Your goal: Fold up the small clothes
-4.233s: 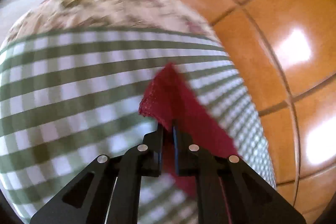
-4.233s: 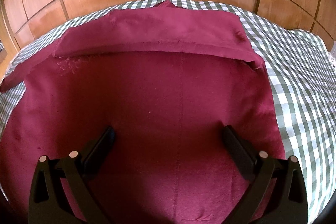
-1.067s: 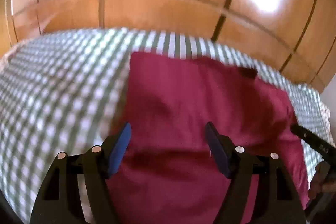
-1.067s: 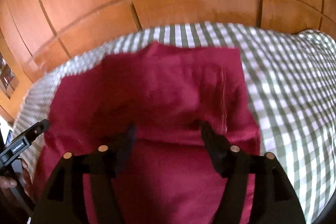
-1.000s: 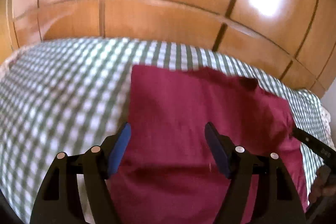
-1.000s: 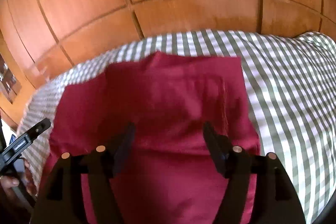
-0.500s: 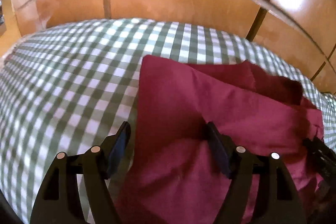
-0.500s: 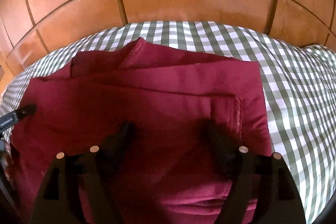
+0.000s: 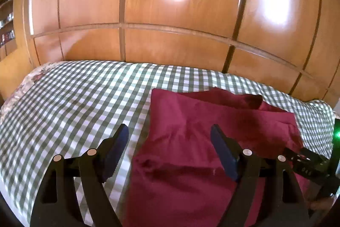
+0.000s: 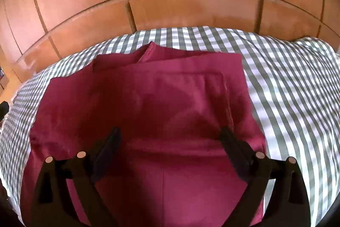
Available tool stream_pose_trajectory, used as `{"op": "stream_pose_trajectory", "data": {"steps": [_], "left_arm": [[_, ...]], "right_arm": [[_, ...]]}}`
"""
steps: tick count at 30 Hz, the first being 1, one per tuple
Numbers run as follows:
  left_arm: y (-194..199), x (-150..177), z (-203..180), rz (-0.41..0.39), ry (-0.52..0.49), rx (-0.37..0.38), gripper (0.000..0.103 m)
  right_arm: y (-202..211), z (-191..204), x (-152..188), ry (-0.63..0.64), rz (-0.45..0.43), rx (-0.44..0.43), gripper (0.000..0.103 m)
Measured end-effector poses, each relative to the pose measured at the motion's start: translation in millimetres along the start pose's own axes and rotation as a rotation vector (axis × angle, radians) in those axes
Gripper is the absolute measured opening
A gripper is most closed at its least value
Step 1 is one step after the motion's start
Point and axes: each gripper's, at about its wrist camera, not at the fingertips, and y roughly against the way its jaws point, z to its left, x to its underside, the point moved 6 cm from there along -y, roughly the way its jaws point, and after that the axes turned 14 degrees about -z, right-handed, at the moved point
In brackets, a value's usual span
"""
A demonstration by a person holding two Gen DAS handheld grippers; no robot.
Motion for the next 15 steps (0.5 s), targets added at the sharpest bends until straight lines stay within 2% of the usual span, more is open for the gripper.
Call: {"op": "stream_pose_trajectory", "data": {"steps": [7, 15], "left_arm": [[30.8, 17.1, -0.9, 0.016, -0.016, 0.002, 0.078], [51.1, 50.2, 5.9, 0.064, -0.028, -0.008, 0.078]], "right_arm": [[21.5, -11.1, 32.3, -0.023, 0.050, 0.022, 0.095], [54.0, -33.1, 52.6, -0.027, 0.058, 0.040, 0.096]]}}
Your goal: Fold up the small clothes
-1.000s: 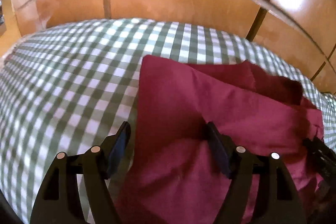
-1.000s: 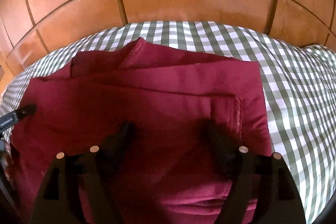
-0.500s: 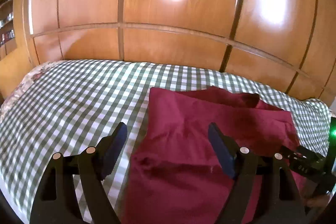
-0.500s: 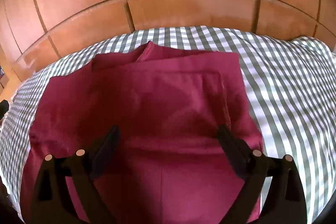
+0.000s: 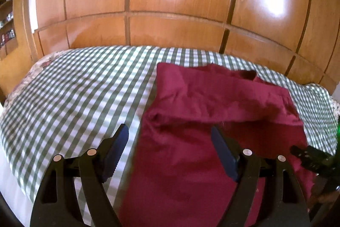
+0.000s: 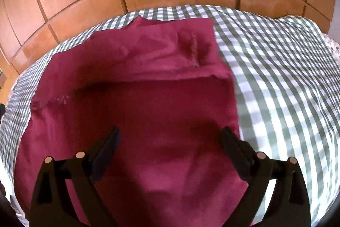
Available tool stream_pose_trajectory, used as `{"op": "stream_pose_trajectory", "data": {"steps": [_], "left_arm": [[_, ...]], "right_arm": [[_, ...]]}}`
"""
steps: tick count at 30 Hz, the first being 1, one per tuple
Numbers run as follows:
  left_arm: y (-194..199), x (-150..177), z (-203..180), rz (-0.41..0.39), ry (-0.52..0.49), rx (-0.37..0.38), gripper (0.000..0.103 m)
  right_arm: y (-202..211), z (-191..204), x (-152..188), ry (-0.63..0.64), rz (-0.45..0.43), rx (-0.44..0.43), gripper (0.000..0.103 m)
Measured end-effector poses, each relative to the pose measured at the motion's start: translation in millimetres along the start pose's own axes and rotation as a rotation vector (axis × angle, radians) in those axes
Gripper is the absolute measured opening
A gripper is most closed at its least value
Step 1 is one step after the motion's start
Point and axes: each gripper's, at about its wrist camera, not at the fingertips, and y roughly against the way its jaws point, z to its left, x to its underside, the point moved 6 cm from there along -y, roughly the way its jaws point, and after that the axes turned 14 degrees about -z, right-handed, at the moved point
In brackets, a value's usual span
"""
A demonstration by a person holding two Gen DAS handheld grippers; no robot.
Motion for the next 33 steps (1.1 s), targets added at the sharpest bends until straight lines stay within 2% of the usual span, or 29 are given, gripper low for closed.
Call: {"op": "stream_pose_trajectory", "data": {"steps": [6, 12, 16, 22, 24, 25, 27, 28, 29, 30, 31, 33], "left_arm": [[6.0, 32.6, 12.7, 0.061, -0.008, -0.017, 0.078], [11.4, 73.0, 31.6, 0.154, -0.008, -0.020, 0.078], [23.8, 96.9, 45.8, 0.222, 0.016, 0.017, 0.078], [63.9, 123.2, 60.1, 0.285, 0.071, 0.115, 0.067], [74.2, 131.0, 59.8, 0.312, 0.080, 0.164, 0.061], [79.3, 136.1, 58.4, 0.334, 0.078, 0.191, 0.056], [85.5, 142.2, 53.8, 0.363, 0.082, 0.245, 0.040], [87.3, 144.7, 51.6, 0.377, 0.083, 0.273, 0.025], [89.5, 146.5, 49.4, 0.386, 0.076, 0.290, 0.011], [91.7, 145.8, 47.1, 0.389, 0.078, 0.315, 0.010], [94.2, 141.9, 45.6, 0.383, 0.094, 0.339, 0.009], [96.1, 130.6, 44.7, 0.370, 0.121, 0.376, 0.009]], "right_arm": [[23.2, -27.8, 15.1, -0.035, 0.004, 0.033, 0.096], [46.2, -54.8, 40.6, -0.063, 0.044, 0.055, 0.096], [70.6, -62.0, 61.4, -0.069, 0.077, 0.000, 0.096], [109.5, -60.1, 100.3, -0.092, 0.176, -0.094, 0.093], [119.2, -58.1, 112.2, -0.075, 0.214, -0.110, 0.084], [123.6, -57.4, 118.5, -0.063, 0.237, -0.115, 0.076], [128.1, -56.3, 127.3, -0.061, 0.288, -0.135, 0.046], [128.6, -55.1, 130.1, -0.053, 0.306, -0.148, 0.039], [129.3, -53.0, 131.0, -0.042, 0.318, -0.162, 0.025], [130.3, -50.0, 130.2, -0.034, 0.326, -0.177, 0.014], [131.5, -46.5, 126.0, -0.044, 0.322, -0.199, 0.010], [133.0, -42.4, 112.4, -0.078, 0.292, -0.232, 0.009]]}}
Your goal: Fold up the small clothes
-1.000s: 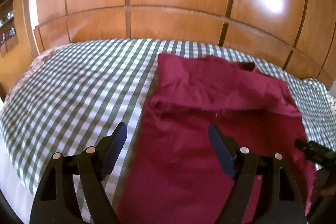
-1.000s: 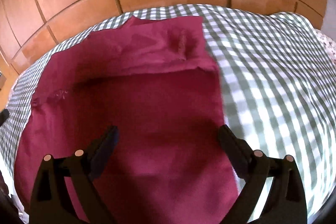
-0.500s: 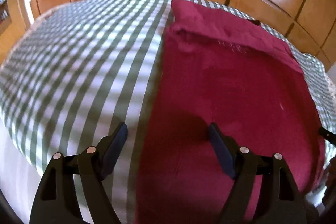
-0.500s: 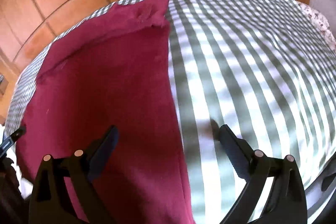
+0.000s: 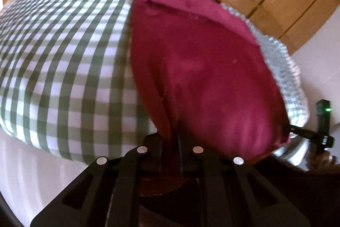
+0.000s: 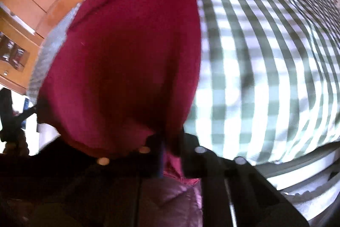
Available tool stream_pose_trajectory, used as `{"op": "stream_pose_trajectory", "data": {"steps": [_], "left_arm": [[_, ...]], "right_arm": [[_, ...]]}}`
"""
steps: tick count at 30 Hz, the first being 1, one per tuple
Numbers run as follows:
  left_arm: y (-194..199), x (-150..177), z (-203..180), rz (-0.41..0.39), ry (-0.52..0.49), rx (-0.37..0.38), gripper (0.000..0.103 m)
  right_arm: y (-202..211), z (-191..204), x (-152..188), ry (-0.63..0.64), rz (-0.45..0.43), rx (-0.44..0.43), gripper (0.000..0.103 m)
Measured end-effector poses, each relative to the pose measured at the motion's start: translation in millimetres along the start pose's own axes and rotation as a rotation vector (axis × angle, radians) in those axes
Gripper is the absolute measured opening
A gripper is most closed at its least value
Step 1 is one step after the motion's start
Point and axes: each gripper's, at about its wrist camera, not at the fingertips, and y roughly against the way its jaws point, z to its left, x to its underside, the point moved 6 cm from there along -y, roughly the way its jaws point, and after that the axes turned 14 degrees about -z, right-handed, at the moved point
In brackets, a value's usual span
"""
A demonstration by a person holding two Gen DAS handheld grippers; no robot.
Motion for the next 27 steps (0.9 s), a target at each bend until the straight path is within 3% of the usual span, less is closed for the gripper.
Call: {"op": "stream_pose_trajectory", "data": {"steps": [7, 11, 16, 18, 19, 20, 21, 23, 27], "left_arm": [[-1.8, -58.8, -5.0, -0.065, 0.142, 0.155, 0.009], [-25.7, -93.6, 2.7, -0.073, 0.215, 0.173, 0.009], [-66.7, -129.9, 15.7, -0.076, 0.249, 0.091, 0.010], [-81.9, -147.1, 26.9, -0.099, 0.266, 0.011, 0.021], [-84.2, -152.2, 29.8, -0.107, 0.278, -0.002, 0.036], [-83.5, -157.7, 33.4, -0.128, 0.290, -0.016, 0.058], [-79.7, -161.7, 39.3, -0.154, 0.295, -0.027, 0.065], [-68.6, -164.3, 44.9, -0.205, 0.272, -0.036, 0.069], [-59.5, -137.1, 51.8, -0.178, 0.198, -0.013, 0.069]], "right_arm": [[-1.1, 6.2, -73.5, -0.113, -0.162, -0.107, 0.009], [-15.7, -7.9, -113.6, -0.170, -0.217, -0.082, 0.009], [-47.3, -23.9, -153.6, -0.216, -0.231, -0.039, 0.010], [-55.9, -27.7, -168.4, -0.254, -0.235, -0.058, 0.029], [-54.9, -30.8, -171.6, -0.284, -0.250, -0.080, 0.052], [-51.1, -33.1, -173.8, -0.300, -0.272, -0.079, 0.072], [-46.0, -34.0, -176.7, -0.306, -0.296, -0.074, 0.084], [-35.1, -37.0, -174.2, -0.305, -0.311, -0.097, 0.088], [-17.0, -45.1, -135.8, -0.252, -0.281, -0.051, 0.090]]}}
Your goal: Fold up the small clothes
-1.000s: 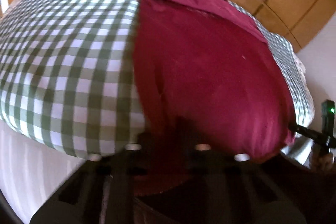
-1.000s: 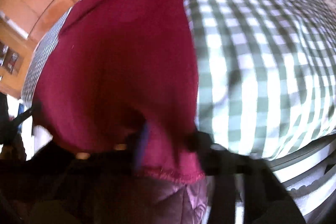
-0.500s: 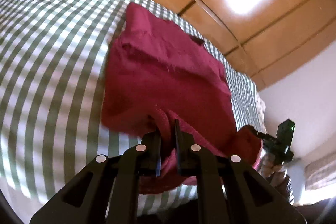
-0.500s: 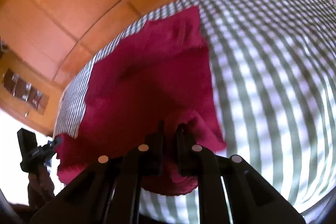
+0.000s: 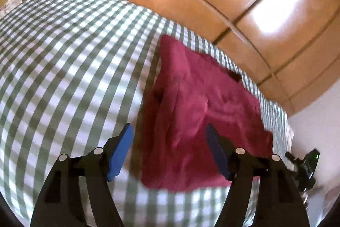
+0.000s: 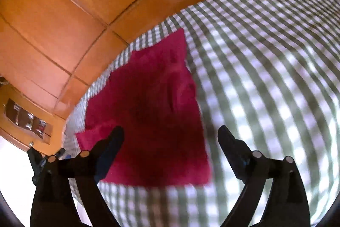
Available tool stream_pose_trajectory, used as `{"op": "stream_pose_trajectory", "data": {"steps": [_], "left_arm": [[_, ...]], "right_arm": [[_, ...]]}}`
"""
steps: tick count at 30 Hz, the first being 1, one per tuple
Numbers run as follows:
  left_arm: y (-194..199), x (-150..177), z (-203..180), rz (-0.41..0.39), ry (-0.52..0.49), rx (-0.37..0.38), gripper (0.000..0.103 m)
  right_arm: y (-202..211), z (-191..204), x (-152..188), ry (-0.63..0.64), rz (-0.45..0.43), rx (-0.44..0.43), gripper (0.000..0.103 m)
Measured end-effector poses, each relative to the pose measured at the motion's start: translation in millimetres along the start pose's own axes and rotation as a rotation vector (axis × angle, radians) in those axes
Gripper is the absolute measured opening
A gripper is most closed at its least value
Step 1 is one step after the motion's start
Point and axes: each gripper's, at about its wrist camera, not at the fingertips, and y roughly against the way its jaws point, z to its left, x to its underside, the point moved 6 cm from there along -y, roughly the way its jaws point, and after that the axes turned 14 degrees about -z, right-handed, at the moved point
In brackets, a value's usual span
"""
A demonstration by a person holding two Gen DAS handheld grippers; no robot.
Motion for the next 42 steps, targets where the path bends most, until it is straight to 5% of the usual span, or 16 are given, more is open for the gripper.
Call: {"op": "stream_pose_trajectory", "data": {"steps": [4, 7, 12, 18, 30, 31, 32, 33, 42], "left_arm": [[3.3, 38.8, 10.1, 0.068, -0.030, 0.022, 0.069], [-4.5, 53.9, 8.3, 0.084, -0.028, 0.031, 0.069], [-18.6, 55.5, -3.1, 0.098, -0.054, 0.054, 0.029], [-0.6, 61.8, -2.5, 0.087, -0.045, 0.097, 0.020], [71.6, 139.6, 10.9, 0.209, -0.089, 0.098, 0.026], [73.2, 138.1, 12.5, 0.200, -0.099, 0.072, 0.040], [74.1, 134.0, 13.6, 0.183, -0.104, 0.056, 0.054], [73.7, 128.4, 12.8, 0.160, -0.103, 0.056, 0.057], [25.8, 87.6, -10.6, 0.083, -0.247, 0.053, 0.059]], "right_arm": [[2.2, -13.2, 31.5, 0.067, 0.032, 0.066, 0.088], [-14.9, -11.6, 37.1, 0.091, 0.029, 0.097, 0.072], [-44.2, 5.0, 32.0, 0.140, 0.038, 0.124, 0.028], [-18.5, 7.5, 28.8, 0.130, 0.018, 0.085, 0.012], [59.3, -12.7, 90.1, 0.155, 0.148, 0.070, 0.017], [61.0, -13.7, 86.9, 0.147, 0.141, 0.078, 0.023], [62.4, -15.6, 82.1, 0.142, 0.125, 0.090, 0.041], [63.9, -18.4, 73.1, 0.130, 0.089, 0.110, 0.051], [27.6, -1.8, 20.6, 0.174, -0.027, 0.126, 0.049]]}}
